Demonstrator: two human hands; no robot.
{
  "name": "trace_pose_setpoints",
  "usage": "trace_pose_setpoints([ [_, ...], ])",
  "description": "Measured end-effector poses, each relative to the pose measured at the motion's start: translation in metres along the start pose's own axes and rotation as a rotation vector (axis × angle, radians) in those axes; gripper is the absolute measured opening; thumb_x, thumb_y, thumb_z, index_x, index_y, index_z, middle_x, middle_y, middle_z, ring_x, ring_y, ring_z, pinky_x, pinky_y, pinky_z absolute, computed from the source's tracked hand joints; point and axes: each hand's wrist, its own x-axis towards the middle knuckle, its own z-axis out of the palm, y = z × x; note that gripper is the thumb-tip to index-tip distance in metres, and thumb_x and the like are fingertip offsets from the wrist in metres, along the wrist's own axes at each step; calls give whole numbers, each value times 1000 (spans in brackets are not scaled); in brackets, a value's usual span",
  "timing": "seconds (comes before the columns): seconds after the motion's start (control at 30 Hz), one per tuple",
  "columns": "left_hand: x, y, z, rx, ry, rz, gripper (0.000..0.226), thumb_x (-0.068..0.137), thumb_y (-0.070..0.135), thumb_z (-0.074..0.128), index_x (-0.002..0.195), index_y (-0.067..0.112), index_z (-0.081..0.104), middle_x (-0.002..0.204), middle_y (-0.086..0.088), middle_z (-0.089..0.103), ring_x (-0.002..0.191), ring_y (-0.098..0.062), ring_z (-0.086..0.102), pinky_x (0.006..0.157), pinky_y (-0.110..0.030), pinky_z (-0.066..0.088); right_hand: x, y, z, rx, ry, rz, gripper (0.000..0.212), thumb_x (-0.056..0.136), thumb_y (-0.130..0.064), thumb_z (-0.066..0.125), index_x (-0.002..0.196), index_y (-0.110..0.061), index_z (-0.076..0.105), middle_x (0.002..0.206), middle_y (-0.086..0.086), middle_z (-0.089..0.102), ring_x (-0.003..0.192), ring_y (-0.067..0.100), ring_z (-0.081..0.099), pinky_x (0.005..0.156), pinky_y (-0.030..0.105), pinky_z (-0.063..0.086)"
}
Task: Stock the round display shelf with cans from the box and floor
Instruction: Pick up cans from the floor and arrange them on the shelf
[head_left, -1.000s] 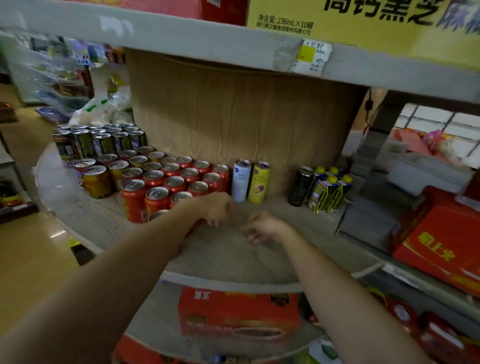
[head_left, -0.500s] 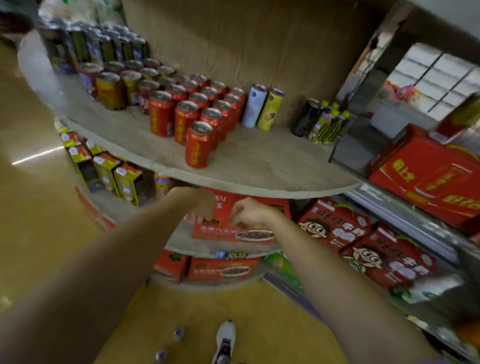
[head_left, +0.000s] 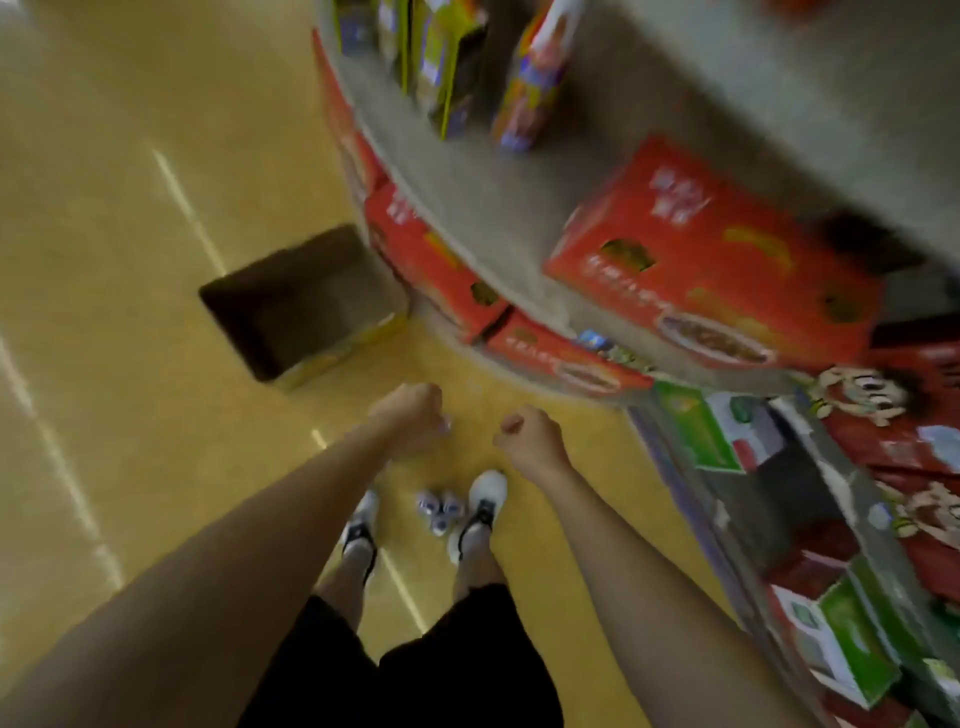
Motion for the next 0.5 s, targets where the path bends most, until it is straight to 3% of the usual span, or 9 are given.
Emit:
trace_pose_setpoints([
  [0.17, 44, -97, 124, -41, -51, -201, 33, 85, 16, 53, 116, 15, 65, 115, -14, 66, 107, -35, 62, 89, -37, 51, 54, 64, 113, 47, -78, 83, 11, 87, -9, 58, 96, -9, 65, 94, 5, 66, 89, 22, 59, 72, 26, 41],
  [0.3, 77, -147, 205, -109, -152, -254, 43, 76, 28, 50, 107, 5, 68, 109, -14, 67, 104, -33, 62, 88, -38, 50, 84, 115, 190, 42, -167, 124, 9, 86, -12, 60, 94, -10, 64, 96, 11, 69, 94, 30, 63, 81, 38, 50],
  [0.5, 122, -184, 292, -201, -118, -327, 29, 86, 9, 53, 113, 9, 64, 107, -14, 67, 99, -32, 61, 80, -33, 48, 136, 177, 266, -21, -168, 147, 13, 79, -18, 65, 86, -23, 55, 98, 6, 67, 93, 32, 62, 84, 46, 50],
])
